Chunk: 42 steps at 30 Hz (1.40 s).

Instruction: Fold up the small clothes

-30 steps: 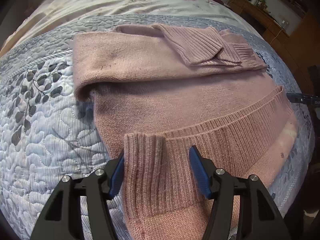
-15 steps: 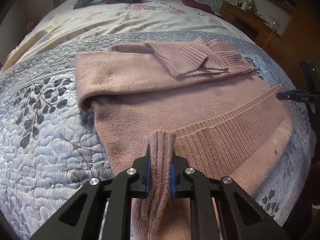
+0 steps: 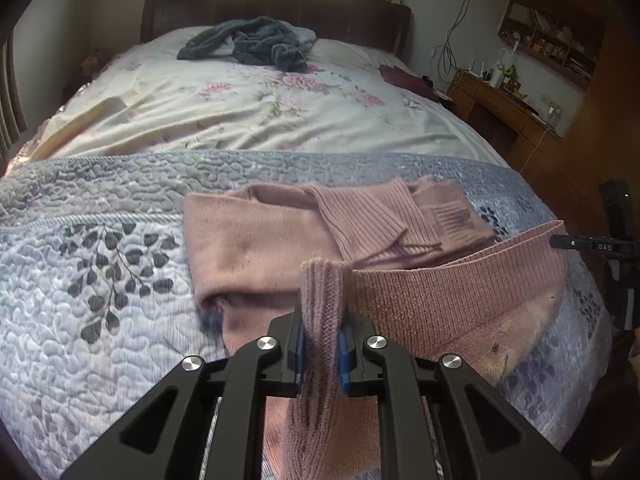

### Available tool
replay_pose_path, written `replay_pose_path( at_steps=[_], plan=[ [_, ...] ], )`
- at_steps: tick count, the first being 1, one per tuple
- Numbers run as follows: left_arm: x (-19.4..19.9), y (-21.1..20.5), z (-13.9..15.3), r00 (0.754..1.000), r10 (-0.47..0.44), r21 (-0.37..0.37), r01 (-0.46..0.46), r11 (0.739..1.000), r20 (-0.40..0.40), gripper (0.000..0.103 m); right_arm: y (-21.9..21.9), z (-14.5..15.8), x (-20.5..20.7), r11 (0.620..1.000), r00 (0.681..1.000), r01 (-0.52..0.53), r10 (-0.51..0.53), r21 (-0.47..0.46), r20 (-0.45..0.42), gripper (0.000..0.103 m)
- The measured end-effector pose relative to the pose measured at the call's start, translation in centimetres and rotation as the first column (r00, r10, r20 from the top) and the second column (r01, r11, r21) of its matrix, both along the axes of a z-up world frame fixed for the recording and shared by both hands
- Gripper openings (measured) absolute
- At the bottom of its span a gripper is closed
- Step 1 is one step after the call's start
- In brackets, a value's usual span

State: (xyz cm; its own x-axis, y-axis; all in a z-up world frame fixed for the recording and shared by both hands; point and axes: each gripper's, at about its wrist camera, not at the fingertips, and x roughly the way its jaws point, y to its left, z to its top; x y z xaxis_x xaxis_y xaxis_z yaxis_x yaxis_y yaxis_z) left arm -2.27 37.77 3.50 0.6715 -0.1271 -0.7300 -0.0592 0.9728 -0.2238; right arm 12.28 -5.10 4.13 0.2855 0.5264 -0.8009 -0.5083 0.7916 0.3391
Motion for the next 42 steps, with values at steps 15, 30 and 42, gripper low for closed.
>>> replay_pose_path(
  at_steps=[15,30,42],
  plan=[
    [14.5,6.1,-4.0,0.986,0.156,0.021,-0.155,0.988,-0.065,0.012,6.8,-2.4,14.8,0.988,0.992,0.117,-0.111,-0.103,0.065,0.009],
    [16.0,7.9,-10.4,0.952,0.240,0.116,-0.222,0.968,-0.188,0.029,7.0,-9.5,18.0,0.969,0.982,0.172,-0.184,-0.175,-0.052,0.023],
    [5.9,3.5,-4.5,0.983,0.157,0.116,-0.146,0.982,-0.092,0.042,1.2,-7.2,6.2,0.993,0.989,0.028,-0.044,-0.113,-0.140,0.039]
  ],
)
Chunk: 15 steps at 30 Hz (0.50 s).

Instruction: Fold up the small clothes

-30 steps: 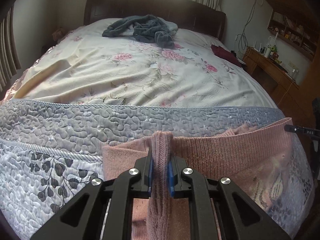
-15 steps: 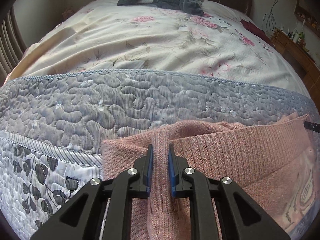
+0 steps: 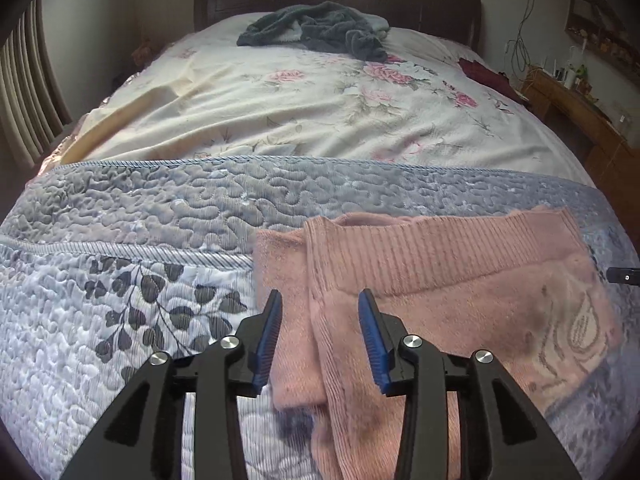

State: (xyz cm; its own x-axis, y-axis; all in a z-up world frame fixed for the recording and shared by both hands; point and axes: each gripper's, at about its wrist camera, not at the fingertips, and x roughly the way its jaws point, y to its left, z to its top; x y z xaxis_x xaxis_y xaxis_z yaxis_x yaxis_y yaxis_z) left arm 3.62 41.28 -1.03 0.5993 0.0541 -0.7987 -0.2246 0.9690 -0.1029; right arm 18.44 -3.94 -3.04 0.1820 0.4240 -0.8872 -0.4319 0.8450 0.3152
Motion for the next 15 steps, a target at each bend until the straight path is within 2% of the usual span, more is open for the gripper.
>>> replay_pose_path(
  at_steps=[4,5,7,11,13,14,15],
  plan=[
    [-3.2,-3.6,-0.7,0.999,-0.054,-0.059,0.054,0.997,-0.004,0.047,-1.6,-1.8,-3.6,1.000,0.998,0.005,-0.004,0.018,-0.067,0.040],
    [-3.5,-4.5,-1.2,0.997,-0.070,-0.056,0.069,0.996,-0.018,0.047,-1.8,-2.2,-4.2,0.999,0.996,0.003,0.000,0.035,-0.086,0.038],
    [-3.9,-5.9,-2.3,0.994,-0.099,-0.056,0.096,0.994,-0.049,0.047,-2.0,-2.8,-5.0,1.000,0.995,-0.001,0.004,0.031,-0.102,0.022],
    [-4.0,-6.5,-4.5,0.991,-0.090,-0.091,0.081,0.993,-0.098,0.047,-3.1,-2.5,-5.3,0.998,0.992,0.030,-0.023,0.054,-0.122,0.015],
    [-4.0,-6.2,-5.4,0.989,-0.085,-0.086,0.075,0.993,-0.120,0.047,-3.2,-2.3,-5.3,0.999,0.993,0.031,-0.027,0.027,-0.118,0.010],
    [-4.0,-6.0,-5.8,0.988,-0.083,-0.088,0.072,0.994,-0.128,0.047,-3.2,-2.6,-5.3,1.000,0.992,0.027,-0.026,0.002,-0.124,0.004],
    [-4.0,-5.9,-6.1,0.988,-0.080,-0.093,0.069,0.993,-0.131,0.047,-3.2,-3.1,-5.2,1.000,0.991,0.024,-0.026,-0.017,-0.131,0.004]
  ],
)
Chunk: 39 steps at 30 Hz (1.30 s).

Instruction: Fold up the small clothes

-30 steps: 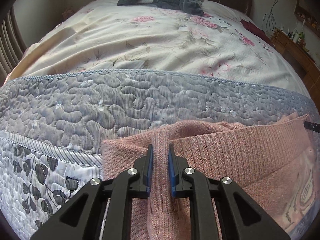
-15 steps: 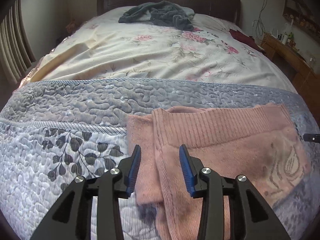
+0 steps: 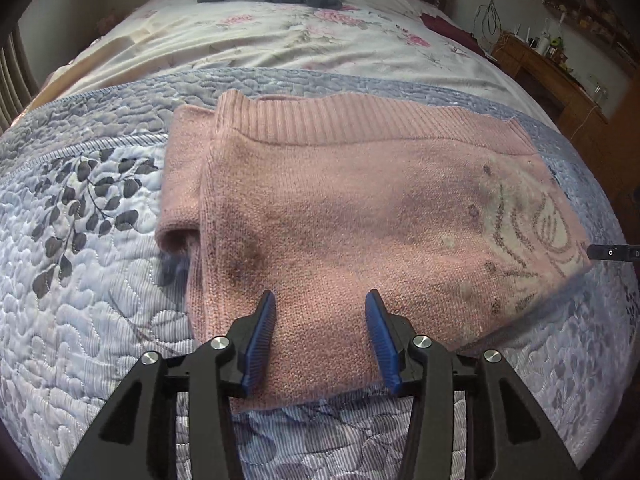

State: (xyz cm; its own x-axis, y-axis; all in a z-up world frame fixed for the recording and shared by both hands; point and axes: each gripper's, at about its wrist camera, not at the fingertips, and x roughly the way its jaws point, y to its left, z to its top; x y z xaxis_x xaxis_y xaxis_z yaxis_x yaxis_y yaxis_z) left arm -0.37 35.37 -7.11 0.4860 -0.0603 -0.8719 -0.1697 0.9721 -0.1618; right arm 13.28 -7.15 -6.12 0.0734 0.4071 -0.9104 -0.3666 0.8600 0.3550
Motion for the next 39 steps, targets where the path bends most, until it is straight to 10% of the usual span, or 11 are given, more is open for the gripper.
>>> replay_pose_path(
  at_steps=[12,19,25,39],
  plan=[
    [0.4,0.4,-0.8,1.000,0.013,-0.014,-0.014,1.000,-0.010,0.049,-0.2,-1.9,0.3,1.000,0.999,0.018,-0.018,-0.006,-0.032,0.016],
    [2.6,0.0,1.7,0.999,0.031,-0.043,-0.030,0.999,0.025,0.054,-0.9,0.7,2.5,0.997,0.999,0.054,-0.054,0.056,0.001,0.049],
    [6.6,-1.5,2.8,0.998,0.016,-0.043,-0.013,0.999,0.058,0.055,-0.6,0.0,6.8,0.986,0.993,0.108,-0.101,0.129,-0.066,0.058],
    [9.9,-1.4,-0.6,1.000,0.026,-0.084,-0.026,0.996,0.004,0.057,1.4,-3.3,10.2,0.967,0.984,0.143,-0.116,0.212,-0.134,0.052]
  ],
)
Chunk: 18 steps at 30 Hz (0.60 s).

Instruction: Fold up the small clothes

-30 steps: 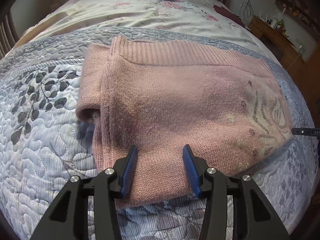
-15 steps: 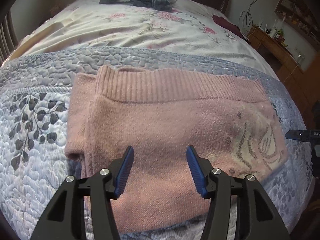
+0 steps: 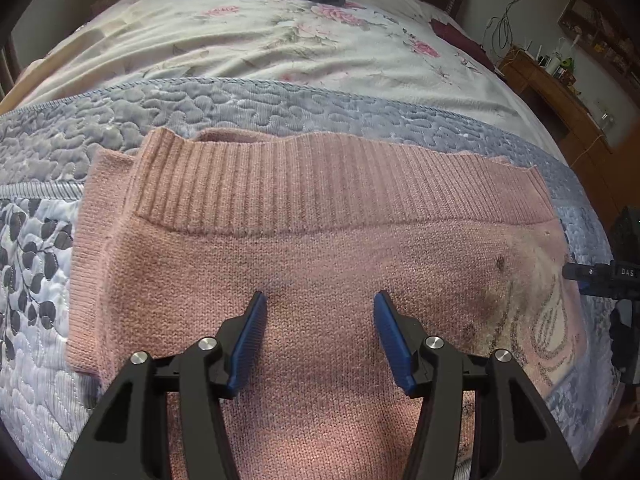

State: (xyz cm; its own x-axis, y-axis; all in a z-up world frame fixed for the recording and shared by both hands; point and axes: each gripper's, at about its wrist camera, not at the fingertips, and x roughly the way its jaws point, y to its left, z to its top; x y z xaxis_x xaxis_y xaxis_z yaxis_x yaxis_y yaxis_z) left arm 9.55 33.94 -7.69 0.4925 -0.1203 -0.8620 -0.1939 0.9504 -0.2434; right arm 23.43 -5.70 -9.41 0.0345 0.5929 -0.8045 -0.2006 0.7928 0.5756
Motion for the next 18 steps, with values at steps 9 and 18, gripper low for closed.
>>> replay_pose_path(
  at_steps=[9,18],
  plan=[
    [0.0,1.0,-0.6,1.000,0.026,-0.071,-0.025,0.997,0.006,0.058,0.8,-0.8,0.3,0.999,1.000,0.029,-0.028,0.035,-0.004,0.024],
    [0.0,0.9,-0.7,1.000,0.019,-0.071,-0.019,0.997,0.007,0.058,1.8,-1.2,-0.1,1.000,1.000,0.025,-0.025,0.002,0.002,0.023]
  ],
)
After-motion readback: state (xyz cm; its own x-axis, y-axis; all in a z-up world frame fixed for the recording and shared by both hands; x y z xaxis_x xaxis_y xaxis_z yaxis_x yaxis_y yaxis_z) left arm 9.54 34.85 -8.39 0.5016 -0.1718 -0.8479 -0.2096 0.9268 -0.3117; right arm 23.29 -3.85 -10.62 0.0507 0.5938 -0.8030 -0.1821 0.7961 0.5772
